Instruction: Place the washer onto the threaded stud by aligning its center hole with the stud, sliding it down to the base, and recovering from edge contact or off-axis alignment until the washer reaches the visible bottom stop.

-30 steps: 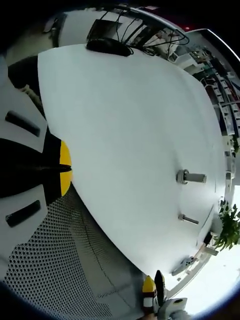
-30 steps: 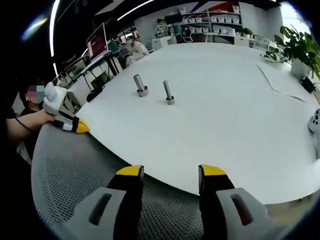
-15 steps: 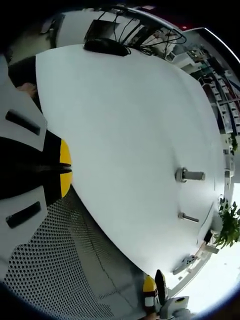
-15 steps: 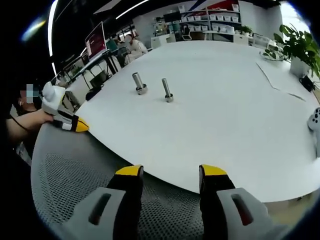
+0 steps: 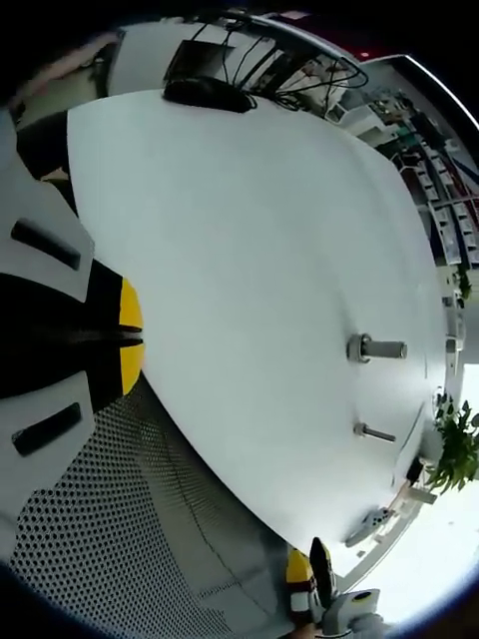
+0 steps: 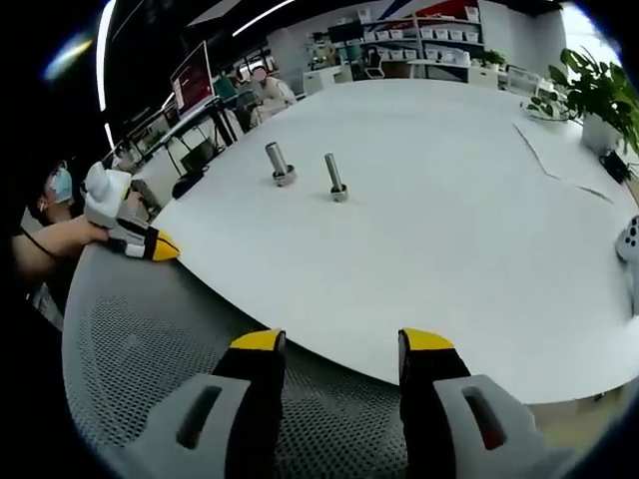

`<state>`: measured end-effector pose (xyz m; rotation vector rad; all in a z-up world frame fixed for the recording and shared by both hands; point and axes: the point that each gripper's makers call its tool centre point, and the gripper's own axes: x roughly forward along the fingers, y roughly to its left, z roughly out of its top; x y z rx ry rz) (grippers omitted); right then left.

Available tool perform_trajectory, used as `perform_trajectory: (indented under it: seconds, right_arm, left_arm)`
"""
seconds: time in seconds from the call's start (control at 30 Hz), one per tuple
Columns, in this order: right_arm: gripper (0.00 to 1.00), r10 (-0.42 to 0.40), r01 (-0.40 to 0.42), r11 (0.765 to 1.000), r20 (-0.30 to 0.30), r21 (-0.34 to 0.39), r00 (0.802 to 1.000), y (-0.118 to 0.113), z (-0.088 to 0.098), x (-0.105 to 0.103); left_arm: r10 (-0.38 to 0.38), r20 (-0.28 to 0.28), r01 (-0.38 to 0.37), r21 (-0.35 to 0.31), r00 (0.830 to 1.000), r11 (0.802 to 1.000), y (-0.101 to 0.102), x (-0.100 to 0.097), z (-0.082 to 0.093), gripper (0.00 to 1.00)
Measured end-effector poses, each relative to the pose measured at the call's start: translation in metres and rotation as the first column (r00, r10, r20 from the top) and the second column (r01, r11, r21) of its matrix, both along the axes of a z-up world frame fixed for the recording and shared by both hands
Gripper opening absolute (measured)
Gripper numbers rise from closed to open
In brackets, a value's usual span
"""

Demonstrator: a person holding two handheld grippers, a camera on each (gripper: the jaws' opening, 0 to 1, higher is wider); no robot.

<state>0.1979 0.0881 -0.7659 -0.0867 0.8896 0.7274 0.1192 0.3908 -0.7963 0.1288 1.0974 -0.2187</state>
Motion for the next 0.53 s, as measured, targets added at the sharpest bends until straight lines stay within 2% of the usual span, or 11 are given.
perform_trajectory:
  seconds: [0.53]
  right_arm:
    - [0.47, 0.026, -0.026, 1.000, -0.001, -0.009, 1.000, 0.0015, -0.0011, -0.0016]
  left_arm:
    - [0.021, -0.001, -0.021, -0.005, 1.000, 1.000, 0.0006, 0.0000, -0.0002, 0.00]
